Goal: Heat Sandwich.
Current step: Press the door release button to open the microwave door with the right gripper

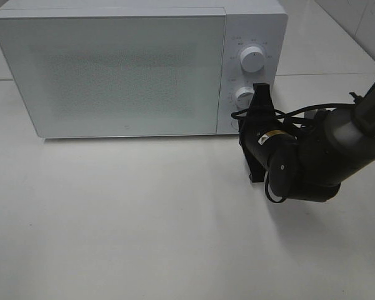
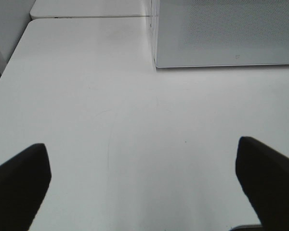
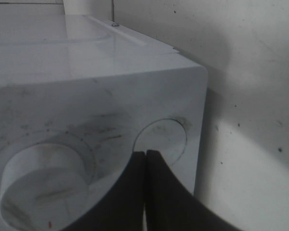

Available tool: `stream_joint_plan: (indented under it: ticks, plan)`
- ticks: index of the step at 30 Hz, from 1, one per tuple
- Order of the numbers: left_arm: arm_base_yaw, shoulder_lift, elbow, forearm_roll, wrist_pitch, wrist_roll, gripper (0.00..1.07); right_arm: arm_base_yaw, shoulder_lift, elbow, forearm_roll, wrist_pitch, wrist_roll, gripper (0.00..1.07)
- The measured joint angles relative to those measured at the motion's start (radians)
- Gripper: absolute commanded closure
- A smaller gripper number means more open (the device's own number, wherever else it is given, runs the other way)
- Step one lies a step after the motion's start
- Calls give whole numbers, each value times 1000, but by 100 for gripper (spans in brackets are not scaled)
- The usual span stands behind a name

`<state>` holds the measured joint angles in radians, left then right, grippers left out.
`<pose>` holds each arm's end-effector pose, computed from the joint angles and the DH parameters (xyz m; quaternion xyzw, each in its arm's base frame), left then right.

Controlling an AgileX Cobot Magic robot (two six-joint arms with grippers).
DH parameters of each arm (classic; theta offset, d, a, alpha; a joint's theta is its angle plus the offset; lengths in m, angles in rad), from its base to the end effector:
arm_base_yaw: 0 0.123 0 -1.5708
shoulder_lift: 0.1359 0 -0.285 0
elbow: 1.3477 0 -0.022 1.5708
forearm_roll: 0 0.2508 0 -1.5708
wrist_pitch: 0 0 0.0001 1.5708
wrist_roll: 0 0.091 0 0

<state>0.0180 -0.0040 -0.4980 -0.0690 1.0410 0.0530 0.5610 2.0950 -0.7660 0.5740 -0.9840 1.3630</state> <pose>-0.0044 -0.0055 0.2785 0.0158 0.8469 -0.0156 0.5313 0.3209 0.1530 0.0907 0.5433 0.5948 0.4281 0.4095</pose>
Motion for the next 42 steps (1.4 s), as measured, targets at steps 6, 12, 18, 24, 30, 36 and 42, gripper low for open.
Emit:
stream_joint_plan:
  ticks: [6, 12, 18, 24, 30, 36, 42]
  plan:
    - [0, 0, 0, 0, 0, 0, 7, -21, 45, -45, -10, 3, 2, 107]
    - [0, 0, 0, 0, 0, 0, 7, -21, 59, -54, -7, 5, 7, 107]
    - [0, 0, 0, 0, 0, 0, 7, -24, 63, -59, 11, 5, 7, 107]
    - [0, 0, 0, 0, 0, 0, 7, -29, 66, -80, 21, 19, 7, 107]
    - [0, 0, 0, 0, 0, 0, 7, -29, 68, -84, 28, 15, 7, 107]
    - [0, 0, 0, 0, 0, 0, 7, -29, 87, -111, 33, 12, 14, 107]
    - [0, 0, 0, 0, 0, 0, 7, -29, 106, -139, 46, 13, 26, 107]
